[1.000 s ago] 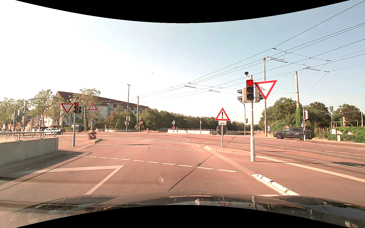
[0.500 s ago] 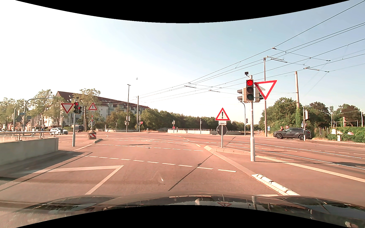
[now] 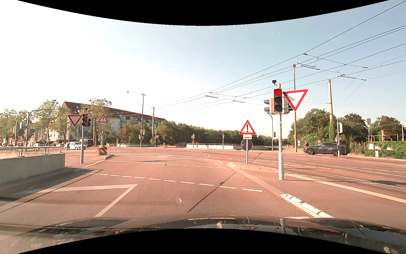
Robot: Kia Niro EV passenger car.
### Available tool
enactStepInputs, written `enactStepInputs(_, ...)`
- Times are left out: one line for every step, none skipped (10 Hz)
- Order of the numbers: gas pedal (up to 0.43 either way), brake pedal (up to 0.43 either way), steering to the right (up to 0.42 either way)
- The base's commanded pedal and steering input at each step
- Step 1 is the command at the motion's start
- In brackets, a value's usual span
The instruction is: Follow the waypoints while adhering to traffic rules and regulations
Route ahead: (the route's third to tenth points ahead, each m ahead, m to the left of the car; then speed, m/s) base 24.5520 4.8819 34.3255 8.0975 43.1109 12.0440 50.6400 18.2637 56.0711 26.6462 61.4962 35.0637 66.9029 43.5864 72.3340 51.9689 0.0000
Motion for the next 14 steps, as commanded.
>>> enactStepInputs(0.000, 0.244, -0.078)
enactStepInputs(0.000, 0.244, -0.078)
enactStepInputs(0.000, 0.244, -0.078)
enactStepInputs(0.000, 0.244, -0.078)
enactStepInputs(0.000, 0.244, -0.078)
enactStepInputs(0.000, 0.244, -0.078)
enactStepInputs(0.000, 0.244, -0.078)
enactStepInputs(0.000, 0.244, -0.078)
enactStepInputs(0.000, 0.244, -0.078)
enactStepInputs(0.000, 0.244, -0.078)
enactStepInputs(0.000, 0.250, -0.078)
enactStepInputs(0.000, 0.244, -0.078)
enactStepInputs(0.000, 0.244, -0.078)
enactStepInputs(0.000, 0.244, -0.078)
